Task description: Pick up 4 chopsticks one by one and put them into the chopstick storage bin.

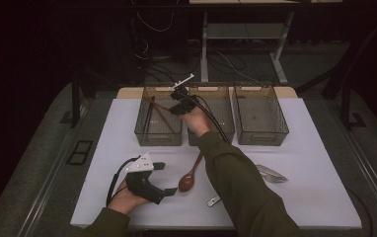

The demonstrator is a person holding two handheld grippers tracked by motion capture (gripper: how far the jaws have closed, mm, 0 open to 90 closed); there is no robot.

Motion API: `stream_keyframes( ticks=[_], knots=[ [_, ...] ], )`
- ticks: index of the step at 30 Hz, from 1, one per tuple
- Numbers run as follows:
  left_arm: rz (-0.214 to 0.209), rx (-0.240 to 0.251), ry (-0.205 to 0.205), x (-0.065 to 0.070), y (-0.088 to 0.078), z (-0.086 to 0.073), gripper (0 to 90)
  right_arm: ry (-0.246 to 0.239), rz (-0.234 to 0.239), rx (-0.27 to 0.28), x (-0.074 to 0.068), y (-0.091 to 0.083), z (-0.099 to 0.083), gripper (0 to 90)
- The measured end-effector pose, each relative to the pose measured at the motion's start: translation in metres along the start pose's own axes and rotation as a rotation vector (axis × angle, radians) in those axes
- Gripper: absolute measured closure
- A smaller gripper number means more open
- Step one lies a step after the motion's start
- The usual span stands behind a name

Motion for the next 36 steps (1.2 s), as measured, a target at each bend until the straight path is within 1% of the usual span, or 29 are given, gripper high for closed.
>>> stream_keyframes(
  ticks=[1,2,6,7,10,14,19,23,26,29,30,36],
  knots=[
    [0.0,0.0,0.001,0.0,0.0,0.0,0.0,0.003,-0.003,-0.002,-0.001,0.001,0.001,83.9],
    [-0.001,0.001,0.0,0.0,0.0,0.0,0.0,-0.005,0.001,-0.001,-0.002,0.002,0.001,83.6],
    [-0.001,0.001,0.0,0.0,0.0,0.0,0.0,-0.01,0.017,0.002,-0.007,0.002,0.002,83.2],
    [-0.001,0.001,0.001,0.0,0.0,0.0,0.0,-0.017,0.021,0.004,-0.007,0.002,0.003,81.6],
    [-0.002,-0.001,0.005,0.0,0.0,0.0,0.0,-0.015,0.037,0.013,-0.008,0.0,0.004,79.0],
    [-0.002,0.001,0.005,0.0,0.0,0.0,0.0,-0.017,0.043,0.013,-0.009,-0.002,0.003,72.1],
    [0.0,0.0,0.005,0.0,0.0,0.0,0.0,-0.021,0.085,0.02,-0.012,-0.008,0.003,58.0],
    [0.004,0.001,0.002,-0.001,0.0,0.0,0.0,-0.03,0.127,0.034,-0.014,-0.017,0.001,48.2],
    [0.004,-0.005,0.0,0.0,0.0,-0.001,0.0,-0.044,0.138,0.046,-0.013,-0.027,-0.004,42.0],
    [0.007,-0.01,0.004,0.0,0.001,-0.001,0.0,-0.044,0.158,0.067,-0.009,-0.039,-0.009,37.8],
    [0.008,-0.011,0.003,0.0,0.001,-0.001,0.0,-0.036,0.164,0.075,-0.007,-0.043,-0.011,36.3],
    [0.014,-0.02,0.005,-0.001,0.002,-0.003,0.0,-0.023,0.189,0.1,0.005,-0.066,-0.024,31.4]
  ],
)
Point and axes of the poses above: each handheld gripper's, and its own axes: y roughly forward along the jaws, z roughly out of its top, x roughly to its right, the point moved 8 cm from there along y, roughly forward along the jaws, and after that the axes turned 6 degrees about y, right-handed, at the moved point
